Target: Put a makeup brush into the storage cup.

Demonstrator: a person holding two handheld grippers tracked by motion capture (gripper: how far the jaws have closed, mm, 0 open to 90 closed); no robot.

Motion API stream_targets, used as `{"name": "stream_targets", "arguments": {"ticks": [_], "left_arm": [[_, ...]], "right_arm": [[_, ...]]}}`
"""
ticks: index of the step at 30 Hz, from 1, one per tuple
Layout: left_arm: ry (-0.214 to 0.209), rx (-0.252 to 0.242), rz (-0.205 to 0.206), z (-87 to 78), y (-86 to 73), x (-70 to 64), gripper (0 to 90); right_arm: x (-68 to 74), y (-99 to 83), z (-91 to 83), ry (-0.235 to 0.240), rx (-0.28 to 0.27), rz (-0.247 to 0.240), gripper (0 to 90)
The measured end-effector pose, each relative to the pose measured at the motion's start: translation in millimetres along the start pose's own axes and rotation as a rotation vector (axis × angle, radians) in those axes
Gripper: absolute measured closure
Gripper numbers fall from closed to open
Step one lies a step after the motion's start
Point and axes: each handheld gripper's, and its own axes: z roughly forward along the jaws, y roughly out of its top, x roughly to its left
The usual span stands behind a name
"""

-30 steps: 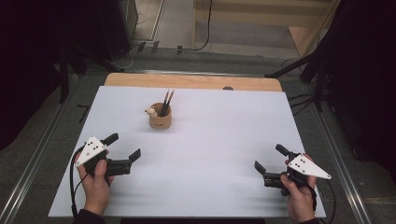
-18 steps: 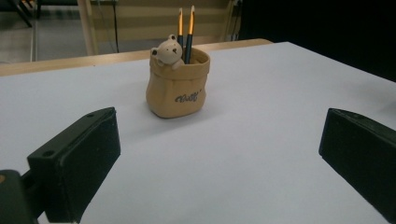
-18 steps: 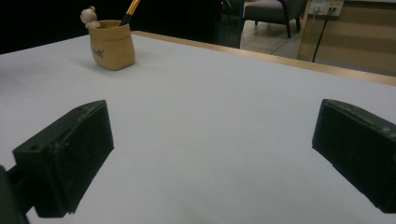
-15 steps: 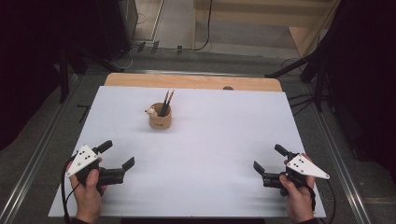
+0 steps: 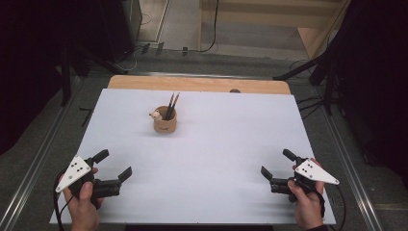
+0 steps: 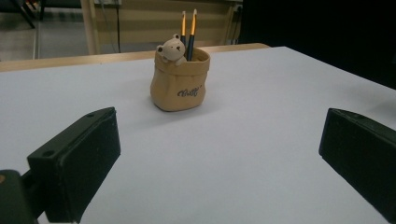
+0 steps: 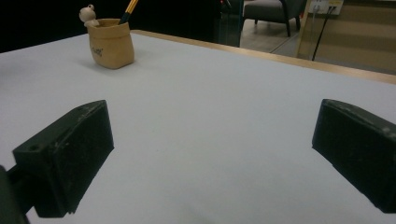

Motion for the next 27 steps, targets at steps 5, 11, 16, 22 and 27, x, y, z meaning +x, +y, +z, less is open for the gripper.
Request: {"name": "stream_targets", "arguments": {"ticks": [5, 11, 16, 22, 27], "left_arm": [[0.013, -0.01, 0.002, -6.6, -0.9, 2.9, 0.0], [0.033, -0.034, -0.034, -18.5, -2.4, 11.2, 0.0], [0.034, -0.037, -0.036, -20.9, -2.7, 12.9, 0.0], [0.021, -0.032, -0.031, -18.3, -3.0, 11.9, 0.0], [0.023, -0.033, -0.037, -18.1, -2.5, 13.1, 0.0]], "right_arm": [[0.2, -0.3, 0.0, -0.001, 0.003, 0.004, 0.0], [-0.1, -0.3, -1.6, -0.007, 0.001, 0.003, 0.0], [-0.6, -0.8, -2.7, -0.008, 0.0, 0.004, 0.0], [-0.5, -0.2, -3.8, -0.011, -0.001, 0.011, 0.0], [-0.7, 0.2, -4.5, -0.027, -0.007, 0.013, 0.0]]}}
